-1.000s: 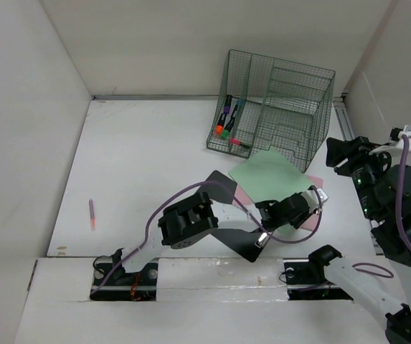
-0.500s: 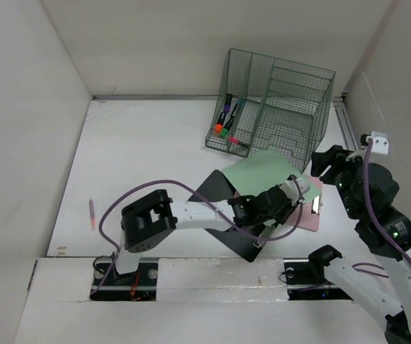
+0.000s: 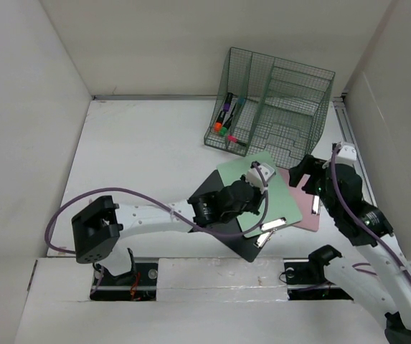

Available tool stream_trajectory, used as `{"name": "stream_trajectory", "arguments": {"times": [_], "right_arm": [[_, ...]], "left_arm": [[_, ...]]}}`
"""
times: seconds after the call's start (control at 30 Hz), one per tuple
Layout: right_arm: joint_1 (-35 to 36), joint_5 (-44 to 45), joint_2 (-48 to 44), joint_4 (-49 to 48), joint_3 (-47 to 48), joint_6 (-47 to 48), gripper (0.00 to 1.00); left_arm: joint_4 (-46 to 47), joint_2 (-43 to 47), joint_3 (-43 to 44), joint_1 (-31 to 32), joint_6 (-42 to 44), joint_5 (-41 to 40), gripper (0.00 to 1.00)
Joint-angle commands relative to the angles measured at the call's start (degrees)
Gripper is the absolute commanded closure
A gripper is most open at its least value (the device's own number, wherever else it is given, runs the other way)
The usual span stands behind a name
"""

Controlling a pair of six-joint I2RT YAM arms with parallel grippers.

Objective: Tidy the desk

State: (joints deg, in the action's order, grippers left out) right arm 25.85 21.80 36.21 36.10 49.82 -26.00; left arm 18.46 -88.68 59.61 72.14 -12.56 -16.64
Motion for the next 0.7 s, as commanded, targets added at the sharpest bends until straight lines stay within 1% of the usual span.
{"name": "stream_trajectory", "arguments": {"times": [0.0, 0.1, 0.2, 0.23, 0.27, 0.33, 0.37, 0.47, 0.63, 0.67], "right_arm": [[0.17, -2.72, 0.18, -0.59, -1.66, -3.87, 0.12], [0.17, -5.7, 0.27, -1.29, -4.02, -7.3, 0.13], [0.17, -6.95, 0.53, -1.38, -9.02, -10.11, 0.19], [0.78, -7.38, 0.62, -1.73, -9.48, -10.47, 0.25], [0.78, -7.39, 0.62, -1.73, -9.48, -10.82, 0.26], [0.79, -5.46, 0.36, -1.99, -8.7, -11.88, 0.28], [0.79, -4.76, 0.01, -2.43, -8.26, -11.88, 0.28], [0.79, -4.49, -1.84, -5.15, -6.59, -10.13, 0.29], [0.79, -5.01, -0.18, -6.57, -5.0, -8.45, 0.29], [0.79, -5.36, 0.09, -6.74, -5.17, -8.19, 0.29]], "left_arm": [[0.27, 2.11, -1.69, 0.11, -0.8, -1.72, 1.0], [-0.96, 2.64, -3.71, 0.11, -2.81, -1.03, 1.0], [-1.59, 3.25, -6.87, 0.11, -4.67, 1.95, 1.0], [-0.89, 3.34, -8.97, 0.11, -4.23, 5.36, 0.88], [0.25, 3.34, -10.12, 0.11, -3.8, 7.31, 0.78], [4.03, 2.47, -11.45, 0.11, -1.87, 10.13, 0.53], [4.82, 1.16, -11.45, 0.11, -1.16, 12.49, 0.44], [6.06, -2.7, -8.66, 0.11, 1.48, 15.93, 0.4], [5.8, -9.13, -3.55, 1.25, 4.38, 16.29, 0.39], [5.36, -11.4, -1.54, 1.25, 4.73, 18.12, 0.39]]}}
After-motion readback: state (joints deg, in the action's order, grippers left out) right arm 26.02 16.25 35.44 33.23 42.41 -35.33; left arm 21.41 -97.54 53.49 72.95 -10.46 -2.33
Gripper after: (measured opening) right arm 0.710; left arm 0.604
